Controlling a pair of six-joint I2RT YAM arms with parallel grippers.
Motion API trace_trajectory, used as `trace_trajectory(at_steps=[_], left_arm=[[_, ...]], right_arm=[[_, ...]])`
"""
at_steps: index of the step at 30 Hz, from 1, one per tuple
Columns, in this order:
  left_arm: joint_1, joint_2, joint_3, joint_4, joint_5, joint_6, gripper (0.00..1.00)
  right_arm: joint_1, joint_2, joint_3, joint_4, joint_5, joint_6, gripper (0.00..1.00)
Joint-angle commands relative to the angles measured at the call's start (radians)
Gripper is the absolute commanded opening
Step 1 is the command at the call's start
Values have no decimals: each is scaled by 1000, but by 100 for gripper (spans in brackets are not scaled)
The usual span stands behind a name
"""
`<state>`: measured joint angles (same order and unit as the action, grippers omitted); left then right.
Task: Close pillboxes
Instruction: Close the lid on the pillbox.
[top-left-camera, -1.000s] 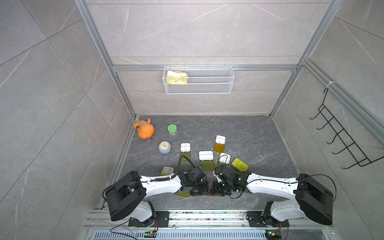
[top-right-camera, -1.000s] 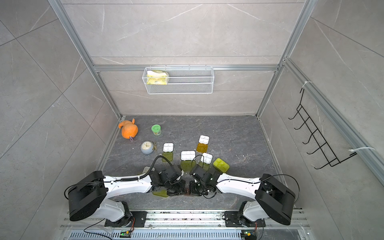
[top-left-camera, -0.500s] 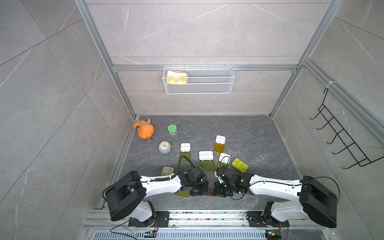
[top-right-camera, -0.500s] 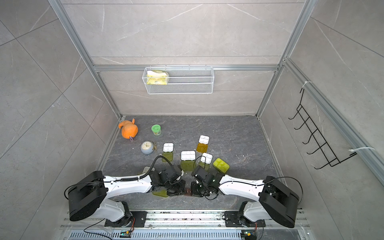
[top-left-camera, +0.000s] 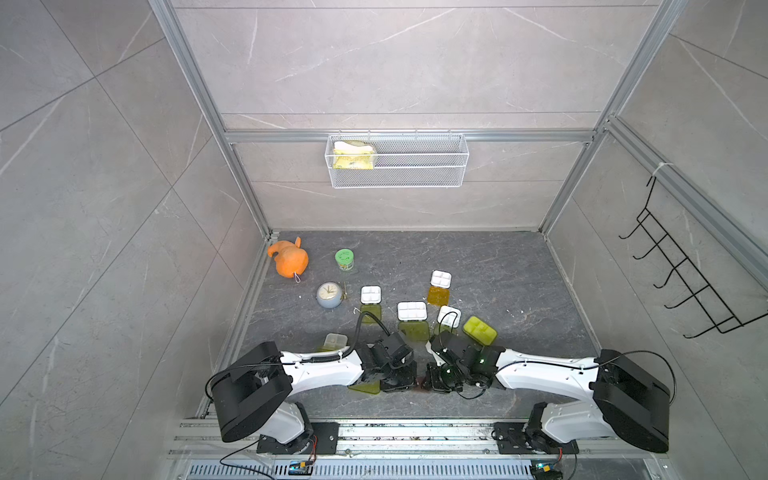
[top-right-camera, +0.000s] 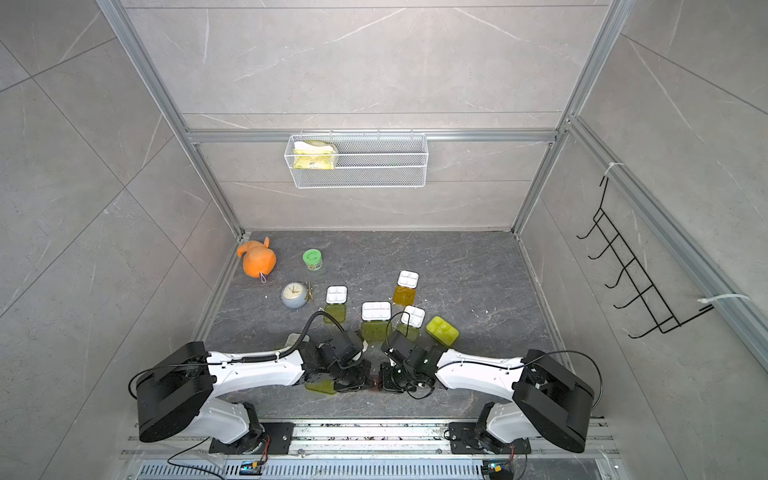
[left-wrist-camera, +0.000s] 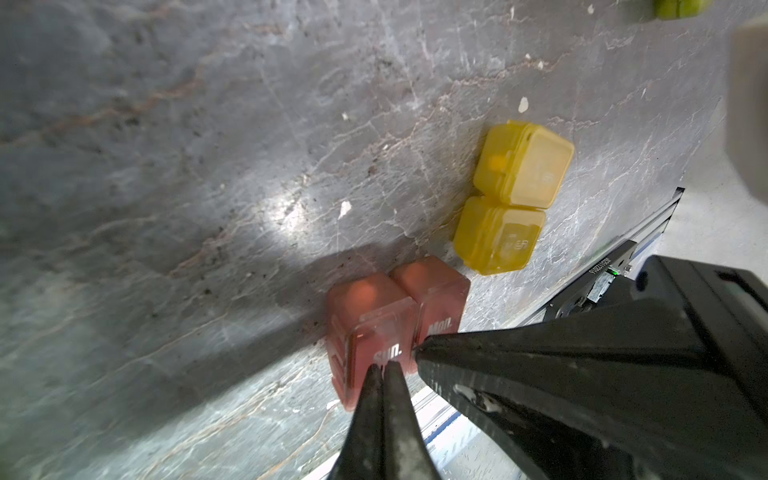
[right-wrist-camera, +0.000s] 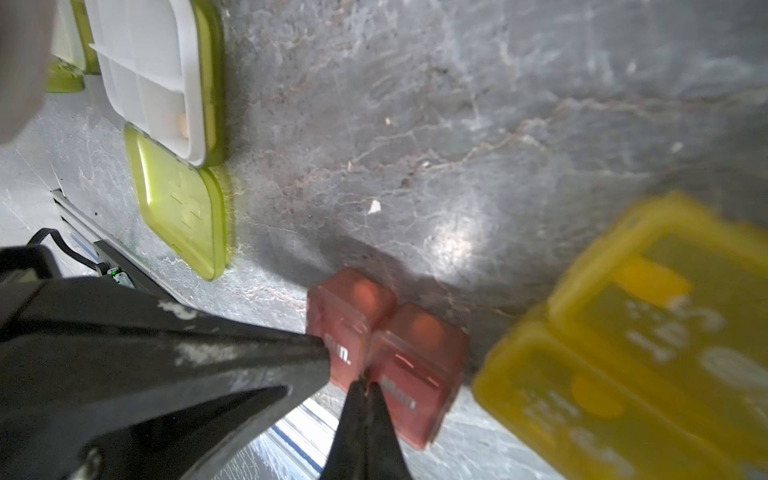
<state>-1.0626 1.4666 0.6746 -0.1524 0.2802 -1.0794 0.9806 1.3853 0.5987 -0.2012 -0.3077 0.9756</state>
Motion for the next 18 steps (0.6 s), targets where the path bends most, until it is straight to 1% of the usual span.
trace_trajectory(at_steps=[1, 4, 8, 10, 13, 18], left_arm=[[-5, 27, -19, -112, -27, -4, 0], [-5, 33, -6, -116, -26, 2, 0], [-3, 37, 45, -150, -29, 30, 0], [-2, 31, 82, -184, -40, 49, 7], [6, 15, 137, -237, -57, 75, 11], [27, -23, 189, -310, -72, 95, 14]], right_arm=[[5, 47, -68, -156, 82, -6, 0], [5, 29, -42, -171, 82, -19, 0], [3, -33, 25, -197, 88, -65, 0], [2, -62, 70, -219, 93, -91, 0], [-3, -88, 138, -250, 96, -137, 0], [-18, -94, 217, -297, 94, -179, 0]])
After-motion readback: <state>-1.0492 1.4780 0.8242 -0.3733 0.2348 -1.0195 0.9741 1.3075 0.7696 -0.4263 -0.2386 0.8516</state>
